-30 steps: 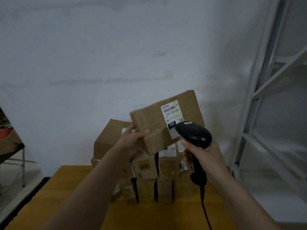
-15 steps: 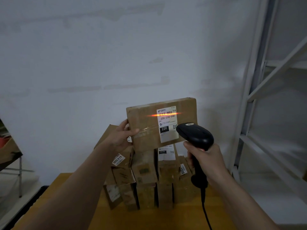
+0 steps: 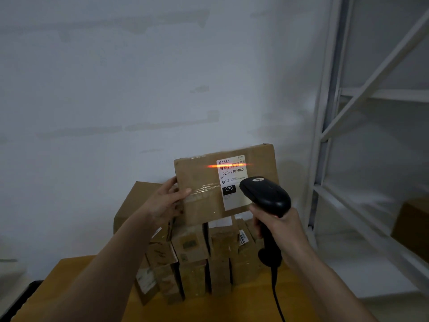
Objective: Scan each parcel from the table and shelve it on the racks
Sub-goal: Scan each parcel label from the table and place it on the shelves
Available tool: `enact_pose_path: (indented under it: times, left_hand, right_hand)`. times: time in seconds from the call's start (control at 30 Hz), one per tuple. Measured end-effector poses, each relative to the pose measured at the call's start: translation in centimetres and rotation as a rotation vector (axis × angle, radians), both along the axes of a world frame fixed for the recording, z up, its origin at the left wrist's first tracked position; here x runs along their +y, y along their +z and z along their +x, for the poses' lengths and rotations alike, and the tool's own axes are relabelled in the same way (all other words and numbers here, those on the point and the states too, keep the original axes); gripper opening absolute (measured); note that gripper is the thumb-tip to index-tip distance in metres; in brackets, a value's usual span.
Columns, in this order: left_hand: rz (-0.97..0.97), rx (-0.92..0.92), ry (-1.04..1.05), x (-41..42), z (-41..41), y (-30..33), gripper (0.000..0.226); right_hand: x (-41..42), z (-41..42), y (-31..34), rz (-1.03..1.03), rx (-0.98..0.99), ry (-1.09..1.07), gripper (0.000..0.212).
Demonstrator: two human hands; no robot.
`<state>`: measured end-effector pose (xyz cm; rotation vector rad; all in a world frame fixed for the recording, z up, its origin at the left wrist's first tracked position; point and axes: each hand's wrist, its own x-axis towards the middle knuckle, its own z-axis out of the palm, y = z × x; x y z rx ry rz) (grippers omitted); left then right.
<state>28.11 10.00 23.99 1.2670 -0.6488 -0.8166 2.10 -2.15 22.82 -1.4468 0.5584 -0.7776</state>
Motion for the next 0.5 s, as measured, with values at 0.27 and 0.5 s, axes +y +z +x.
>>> enact_pose_path:
  times: [0.27, 0.5]
  left_hand:
    - [0.107, -0.112, -0.074, -2.8, -4.2, -0.5, 0.09]
    - [0.177, -0.226, -0.269, -3.9, -10.0, -2.2, 0.084]
  right_hand:
    - [1.3, -2.5, -2.1, 0.098, -0.051, -0.29, 0.016]
    - [2.7, -7.2, -4.1, 0.214, -0.086, -0.491, 0.021]
